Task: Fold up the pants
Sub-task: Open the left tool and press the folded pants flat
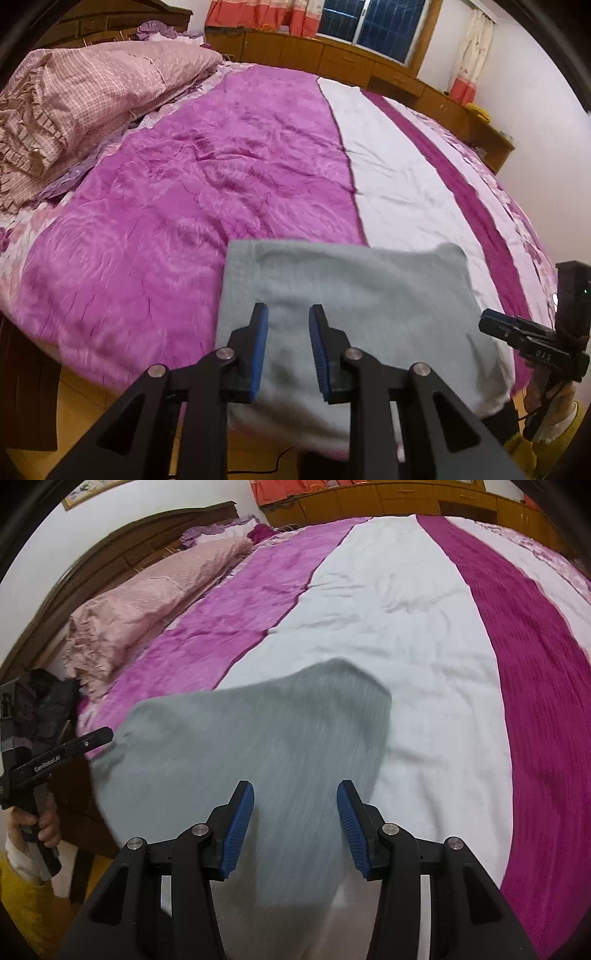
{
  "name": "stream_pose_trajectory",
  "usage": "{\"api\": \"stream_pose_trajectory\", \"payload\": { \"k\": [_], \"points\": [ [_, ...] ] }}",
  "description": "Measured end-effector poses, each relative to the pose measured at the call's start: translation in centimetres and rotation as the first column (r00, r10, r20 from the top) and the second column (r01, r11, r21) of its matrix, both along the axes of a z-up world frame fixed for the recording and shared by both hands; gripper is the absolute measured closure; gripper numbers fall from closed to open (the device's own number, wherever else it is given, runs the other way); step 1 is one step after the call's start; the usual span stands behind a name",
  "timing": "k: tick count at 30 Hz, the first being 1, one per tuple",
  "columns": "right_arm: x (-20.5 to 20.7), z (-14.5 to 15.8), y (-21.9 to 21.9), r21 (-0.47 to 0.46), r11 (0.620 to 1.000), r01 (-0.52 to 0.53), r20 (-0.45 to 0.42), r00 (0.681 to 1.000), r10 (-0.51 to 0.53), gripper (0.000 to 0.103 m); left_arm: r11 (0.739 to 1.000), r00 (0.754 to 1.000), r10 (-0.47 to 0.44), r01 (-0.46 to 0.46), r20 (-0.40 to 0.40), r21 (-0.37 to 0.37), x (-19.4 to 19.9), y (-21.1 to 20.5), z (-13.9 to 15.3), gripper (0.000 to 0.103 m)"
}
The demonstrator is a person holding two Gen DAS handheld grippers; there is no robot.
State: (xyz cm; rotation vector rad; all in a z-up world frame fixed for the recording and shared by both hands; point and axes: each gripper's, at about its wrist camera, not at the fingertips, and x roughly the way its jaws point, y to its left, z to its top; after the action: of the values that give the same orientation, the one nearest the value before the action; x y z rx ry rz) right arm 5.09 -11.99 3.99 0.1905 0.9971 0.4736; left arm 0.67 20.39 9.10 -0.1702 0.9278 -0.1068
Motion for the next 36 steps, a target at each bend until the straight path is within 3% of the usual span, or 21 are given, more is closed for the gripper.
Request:
{"api": "stream_pose_trajectory", "payload": {
  "k": [6,11,15,19,24,27,29,36],
  "points": [
    [-3.5,0.1,-0.6,0.002,1.000,-0.004,-0.015,1.000,0.004,0.062,0.999,0.999,0.008,-0.006,-0.040,0.042,-2.8,-0.9,-1.8,0.079],
    [-4.9,-1.9,-1.1,-0.019,1.000,-0.011,-0.072,0.997,0.009,0.062,0.999,0.996,0.049,-0.048,-0.074,0.019,-3.6,-0.4,-3.8,0.079],
    [-5.6,-2.8,-1.7,0.009,1.000,-0.004,-0.082,0.997,0.005,0.062,0.997,0.996,0.062,-0.059,-0.070,0.046,-4.0,-1.1,-3.1,0.079],
    [-5.4,-2.1,-1.9,0.029,0.999,0.015,-0.076,0.997,-0.012,0.062,0.998,0.997,0.065,-0.064,-0.047,0.024,-4.8,-1.9,-1.5,0.079],
    [-4.1,-0.6,-1.3,0.024,1.000,0.006,-0.022,1.000,-0.006,0.062,0.998,0.999,0.045,-0.043,-0.029,0.037,-4.9,-3.6,-0.3,0.075],
    [-3.1,-1.4,-1.1,0.016,1.000,0.012,-0.043,0.999,-0.012,0.062,0.998,0.999,0.038,-0.037,-0.023,0.056,-4.5,-4.6,-0.4,0.075],
    [-2.5,-2.9,-1.2,0.039,0.999,0.021,-0.102,0.995,-0.017,0.062,0.997,0.999,0.027,-0.025,-0.032,0.072,-4.0,-5.4,-0.9,0.075],
    [-2.2,-4.4,-2.6,0.194,0.980,0.036,-0.124,0.992,-0.012,0.059,0.991,0.998,-0.012,0.020,-0.068,0.129,-3.1,-7.3,-3.4,0.073]
  ]
}}
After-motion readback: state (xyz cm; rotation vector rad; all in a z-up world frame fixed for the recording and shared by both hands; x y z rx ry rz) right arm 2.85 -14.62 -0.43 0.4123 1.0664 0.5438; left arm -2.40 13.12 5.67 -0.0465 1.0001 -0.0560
